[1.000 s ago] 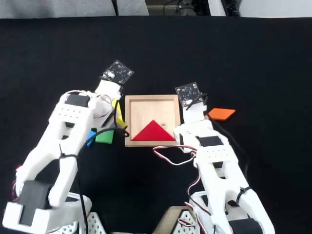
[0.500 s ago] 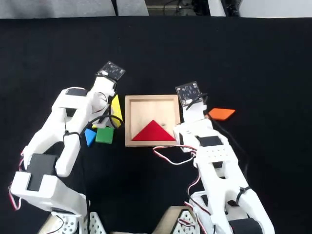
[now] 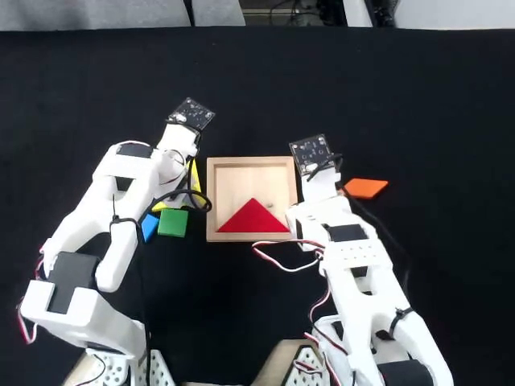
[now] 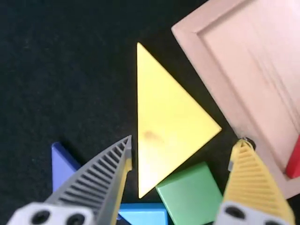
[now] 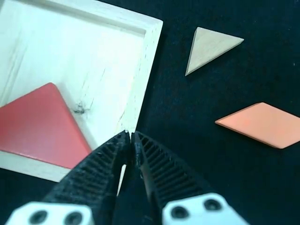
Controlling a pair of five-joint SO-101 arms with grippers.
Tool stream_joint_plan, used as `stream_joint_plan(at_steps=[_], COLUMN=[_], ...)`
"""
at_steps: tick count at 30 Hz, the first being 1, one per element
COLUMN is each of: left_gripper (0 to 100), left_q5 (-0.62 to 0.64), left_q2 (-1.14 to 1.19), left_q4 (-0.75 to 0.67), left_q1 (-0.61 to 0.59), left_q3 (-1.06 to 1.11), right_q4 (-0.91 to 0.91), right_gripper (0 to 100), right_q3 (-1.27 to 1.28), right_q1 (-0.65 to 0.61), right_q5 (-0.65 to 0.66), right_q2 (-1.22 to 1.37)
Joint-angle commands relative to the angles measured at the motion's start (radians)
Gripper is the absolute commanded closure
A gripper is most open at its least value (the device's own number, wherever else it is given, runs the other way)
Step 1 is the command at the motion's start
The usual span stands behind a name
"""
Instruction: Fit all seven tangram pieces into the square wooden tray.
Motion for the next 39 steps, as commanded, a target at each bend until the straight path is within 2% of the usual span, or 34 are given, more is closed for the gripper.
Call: stream_joint_plan(at_steps=[1, 13, 20, 25, 33, 39], left_gripper=[67, 67, 67, 67, 67, 67], left_q5=[0.02, 0.114, 0.107, 0.026, -0.006, 0.005], left_q2=[-0.006, 0.166, 0.173, 0.172, 0.169, 0.176], left_q4=[-0.014, -0.012, 0.044, 0.081, 0.094, 0.086], left_q1=[0.013, -0.001, -0.002, -0.004, -0.051, -0.033], left_q3=[-0.061, -0.182, -0.2, -0.199, -0.197, -0.214], right_q4=[-0.018, -0.018, -0.018, -0.018, -0.018, -0.018], right_gripper=[98.7, 98.7, 98.7, 98.7, 98.7, 98.7], right_q3=[-0.005, -0.004, -0.004, -0.004, -0.004, -0.004], right_q1=[-0.017, -0.017, -0.017, -0.017, -0.017, -0.017], right_q5=[0.008, 0.008, 0.008, 0.008, 0.008, 0.009], right_q2=[-0.028, -0.028, -0.028, -0.028, -0.028, -0.028])
